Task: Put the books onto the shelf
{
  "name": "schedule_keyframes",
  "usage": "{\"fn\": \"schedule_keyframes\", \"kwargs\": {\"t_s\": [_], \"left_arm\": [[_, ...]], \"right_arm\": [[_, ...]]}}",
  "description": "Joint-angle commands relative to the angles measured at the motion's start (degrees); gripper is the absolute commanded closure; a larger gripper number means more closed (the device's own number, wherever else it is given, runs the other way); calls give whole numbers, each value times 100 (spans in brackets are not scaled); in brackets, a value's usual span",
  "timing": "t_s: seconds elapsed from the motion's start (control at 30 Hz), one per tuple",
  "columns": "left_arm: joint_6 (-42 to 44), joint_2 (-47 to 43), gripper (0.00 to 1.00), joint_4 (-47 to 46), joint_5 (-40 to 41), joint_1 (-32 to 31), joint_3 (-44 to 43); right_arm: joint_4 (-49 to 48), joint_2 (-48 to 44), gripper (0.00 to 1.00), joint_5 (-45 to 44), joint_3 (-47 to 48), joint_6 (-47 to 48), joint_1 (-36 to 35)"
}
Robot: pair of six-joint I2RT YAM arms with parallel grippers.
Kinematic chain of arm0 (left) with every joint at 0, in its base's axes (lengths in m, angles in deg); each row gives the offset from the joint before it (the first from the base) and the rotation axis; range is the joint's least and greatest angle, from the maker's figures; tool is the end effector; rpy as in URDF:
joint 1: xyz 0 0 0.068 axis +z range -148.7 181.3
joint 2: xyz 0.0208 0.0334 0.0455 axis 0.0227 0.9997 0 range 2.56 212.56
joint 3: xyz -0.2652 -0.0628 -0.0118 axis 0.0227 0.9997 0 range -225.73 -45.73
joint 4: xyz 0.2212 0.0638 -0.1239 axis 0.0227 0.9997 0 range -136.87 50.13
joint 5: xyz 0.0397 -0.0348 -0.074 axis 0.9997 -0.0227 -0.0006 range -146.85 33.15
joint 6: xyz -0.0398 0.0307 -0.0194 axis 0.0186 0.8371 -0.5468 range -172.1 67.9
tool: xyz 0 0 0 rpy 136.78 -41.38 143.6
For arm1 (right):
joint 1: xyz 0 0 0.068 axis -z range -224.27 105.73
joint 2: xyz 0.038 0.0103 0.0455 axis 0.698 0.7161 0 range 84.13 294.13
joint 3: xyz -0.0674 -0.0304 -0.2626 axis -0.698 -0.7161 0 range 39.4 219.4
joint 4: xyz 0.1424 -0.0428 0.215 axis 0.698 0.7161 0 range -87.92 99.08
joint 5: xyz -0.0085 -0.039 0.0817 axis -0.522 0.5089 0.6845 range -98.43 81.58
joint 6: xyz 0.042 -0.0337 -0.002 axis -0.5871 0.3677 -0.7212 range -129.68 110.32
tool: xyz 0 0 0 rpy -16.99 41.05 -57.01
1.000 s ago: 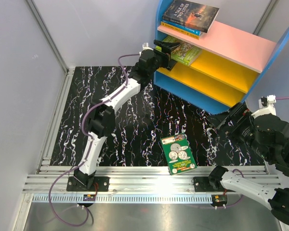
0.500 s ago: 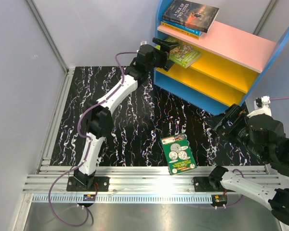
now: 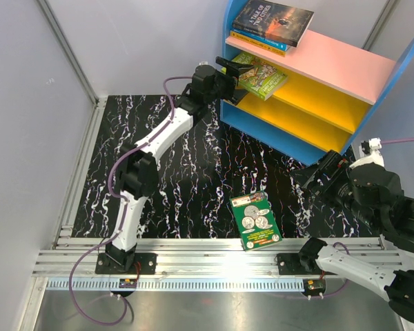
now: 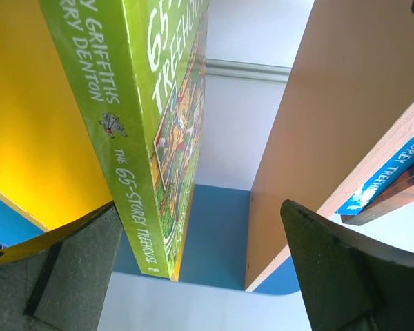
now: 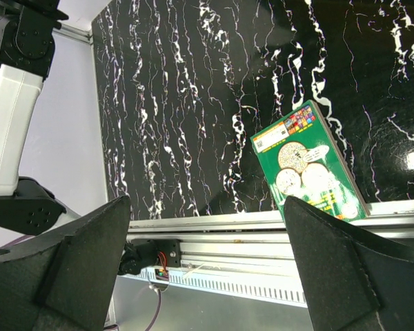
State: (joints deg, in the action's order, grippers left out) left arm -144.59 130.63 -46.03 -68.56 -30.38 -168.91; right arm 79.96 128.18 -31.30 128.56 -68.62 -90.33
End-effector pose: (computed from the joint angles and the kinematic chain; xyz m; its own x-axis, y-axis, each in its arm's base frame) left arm 0.4560 -0.2899 0.3494 -0.6817 -0.7289 0.0635 -0.1147 0.0208 -0.9932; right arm 0.0451 0.0268 0.4552 -0.5678 0.5481 -0.6141 0.0964 0.7852 0.6117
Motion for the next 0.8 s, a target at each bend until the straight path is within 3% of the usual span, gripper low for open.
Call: {"fn": "schedule_keyframes", "kwargs": {"t_s": [0.0, 0.23, 0.5, 0.63, 0.77], "left_arm": [[90, -527, 1, -347, -306, 39, 135], [108, -1038, 1, -629, -429, 144, 1137], [810, -1942, 1, -102, -473, 285, 2226], [1845, -2847, 1, 845, -412, 259, 3445], [2603, -3945, 1, 1532, 132, -214, 4824]], "right_arm": [[324, 7, 0, -33, -39, 23, -8], [315, -28, 0, -33, -92, -13, 1], [263, 50, 0, 150, -267, -3, -8], [-264, 577, 0, 976, -549, 320, 1], [-298, 1254, 0, 1240, -882, 637, 132]]}}
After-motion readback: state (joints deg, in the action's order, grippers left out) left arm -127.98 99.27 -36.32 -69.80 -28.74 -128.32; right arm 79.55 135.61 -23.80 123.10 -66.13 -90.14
